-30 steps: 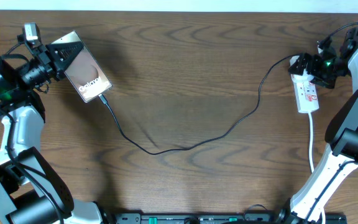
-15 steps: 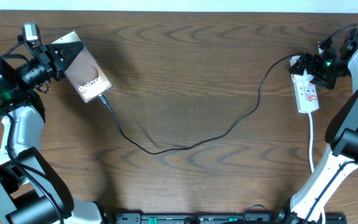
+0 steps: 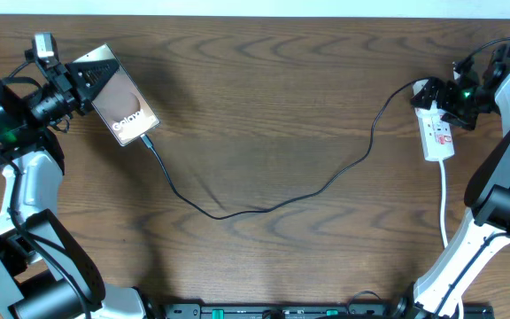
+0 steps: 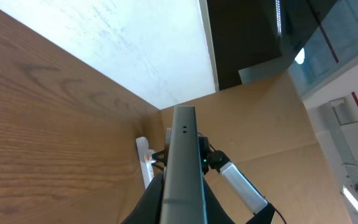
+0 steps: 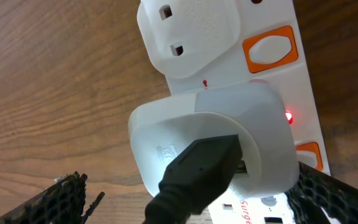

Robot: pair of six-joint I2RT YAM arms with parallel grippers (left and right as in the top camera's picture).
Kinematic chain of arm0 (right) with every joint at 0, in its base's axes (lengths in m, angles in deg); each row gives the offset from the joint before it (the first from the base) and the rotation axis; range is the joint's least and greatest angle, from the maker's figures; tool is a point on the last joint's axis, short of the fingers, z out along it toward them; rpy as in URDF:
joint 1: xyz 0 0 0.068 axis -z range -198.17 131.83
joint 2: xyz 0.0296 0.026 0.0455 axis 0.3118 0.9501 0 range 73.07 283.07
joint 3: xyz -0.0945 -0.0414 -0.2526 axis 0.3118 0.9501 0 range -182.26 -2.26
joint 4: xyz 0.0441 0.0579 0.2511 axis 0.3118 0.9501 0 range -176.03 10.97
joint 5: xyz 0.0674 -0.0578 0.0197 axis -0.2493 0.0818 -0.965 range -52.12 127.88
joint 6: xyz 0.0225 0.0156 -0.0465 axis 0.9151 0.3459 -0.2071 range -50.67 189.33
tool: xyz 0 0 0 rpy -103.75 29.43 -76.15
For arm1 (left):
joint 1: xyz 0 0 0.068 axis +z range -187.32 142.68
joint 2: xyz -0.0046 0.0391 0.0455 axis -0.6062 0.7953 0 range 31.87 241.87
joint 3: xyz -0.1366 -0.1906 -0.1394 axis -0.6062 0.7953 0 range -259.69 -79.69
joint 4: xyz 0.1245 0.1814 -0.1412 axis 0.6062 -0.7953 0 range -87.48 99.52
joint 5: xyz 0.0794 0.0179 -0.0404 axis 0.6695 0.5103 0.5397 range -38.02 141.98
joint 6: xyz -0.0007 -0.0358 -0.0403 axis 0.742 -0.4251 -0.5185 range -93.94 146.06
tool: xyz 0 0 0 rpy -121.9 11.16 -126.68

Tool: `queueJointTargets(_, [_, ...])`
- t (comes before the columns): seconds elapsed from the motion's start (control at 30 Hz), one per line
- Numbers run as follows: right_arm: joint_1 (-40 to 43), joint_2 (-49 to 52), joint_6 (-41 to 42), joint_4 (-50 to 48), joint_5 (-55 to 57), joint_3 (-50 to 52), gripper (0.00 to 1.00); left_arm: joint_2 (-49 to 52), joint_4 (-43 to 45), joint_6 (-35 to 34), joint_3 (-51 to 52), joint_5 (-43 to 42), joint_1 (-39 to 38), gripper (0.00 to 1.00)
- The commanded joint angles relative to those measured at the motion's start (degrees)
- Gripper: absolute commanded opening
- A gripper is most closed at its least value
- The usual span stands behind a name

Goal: Plug charger to phone and switch on socket

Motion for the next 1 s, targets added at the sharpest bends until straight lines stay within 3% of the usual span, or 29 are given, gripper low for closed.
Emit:
queueJointTargets(0.0, [0.8, 2.1, 3.8, 4.9, 7.1, 0.2, 0.99, -0.8, 0.3, 0.1, -0.3, -0.9, 0.1, 0.07])
queueJointTargets(0.17, [1.2, 2.1, 4.4, 7.8, 12.2, -0.9, 0.99, -0.8, 0.3, 0.1, -0.3, -0.9, 0.1, 0.07])
queueJointTargets(0.6, [1.2, 1.1, 5.3, 12.0, 12.9, -1.4, 0.94, -0.8, 0.3, 0.1, -0.3, -1.2, 0.1, 0.07])
queueJointTargets(0.97, [1.2, -9.4, 6.4, 14.7, 18.3, -1.4, 0.95, -0.8, 0.3, 0.1, -0.3, -1.6, 0.1, 0.08])
